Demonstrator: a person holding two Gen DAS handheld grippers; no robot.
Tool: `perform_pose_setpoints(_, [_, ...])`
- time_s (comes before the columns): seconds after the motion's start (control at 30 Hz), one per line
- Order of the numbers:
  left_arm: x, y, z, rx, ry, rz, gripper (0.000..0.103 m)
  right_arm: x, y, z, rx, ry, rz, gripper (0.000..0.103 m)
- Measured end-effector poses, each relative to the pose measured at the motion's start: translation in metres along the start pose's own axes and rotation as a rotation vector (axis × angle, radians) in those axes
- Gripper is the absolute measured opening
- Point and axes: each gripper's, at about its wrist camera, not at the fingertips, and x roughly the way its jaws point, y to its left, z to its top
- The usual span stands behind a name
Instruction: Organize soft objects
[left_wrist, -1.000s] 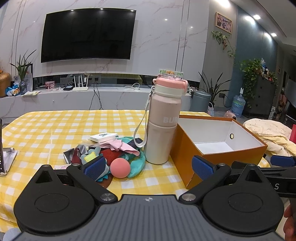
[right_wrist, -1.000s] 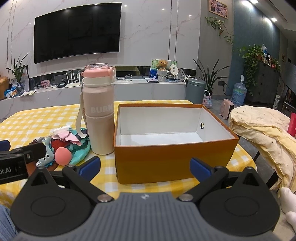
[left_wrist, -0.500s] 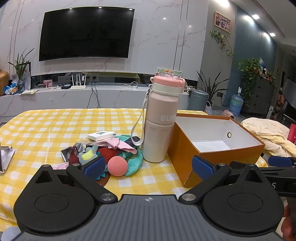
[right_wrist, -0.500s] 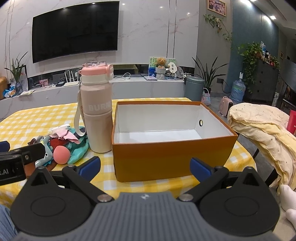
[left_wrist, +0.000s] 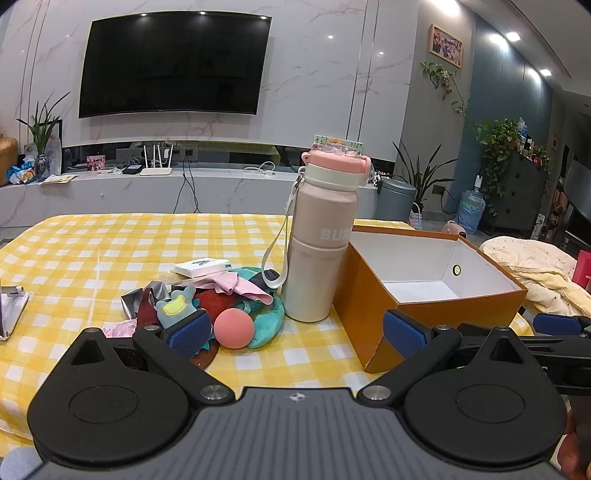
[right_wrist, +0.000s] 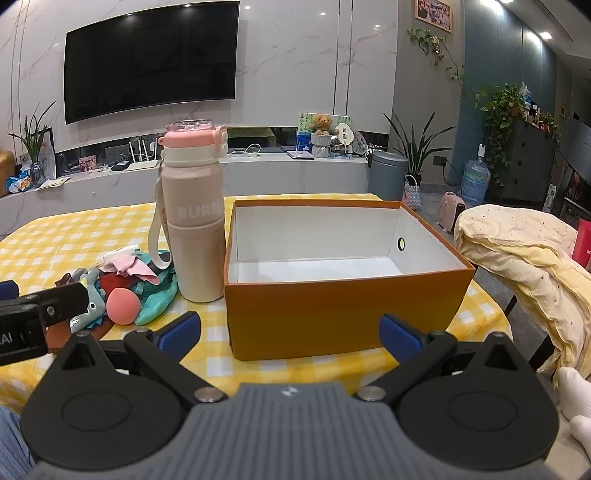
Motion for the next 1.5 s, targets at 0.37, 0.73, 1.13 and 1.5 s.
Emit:
perform_pose_setpoints(0.37, [-0.001,0.002,-0.002,-0.005,0.007,-0.005,0.103,0.001,0.001,-0.001,-0.003,0.004,-0.004,0.101])
perform_pose_setpoints(0.73, [-0.001,0.001,-0.002,-0.007,0.011,-0.009,0.103,0.002,0.001,-0.001,-0.005,0.008,-0.006,0.101])
perform_pose_setpoints(1.13, [0.005,0.022,-0.010,-0.128,0.066,-0.079,0.103,0.003,0.004,-0.003,-0.009,0.011,0.009,0.101])
perform_pose_setpoints(1.5, [0.011,0.074,-0.014,-0.248,0.105,-0.060,0.099,0.008,0.036,-0.006,-0.149,-0.030,0.159,0.100])
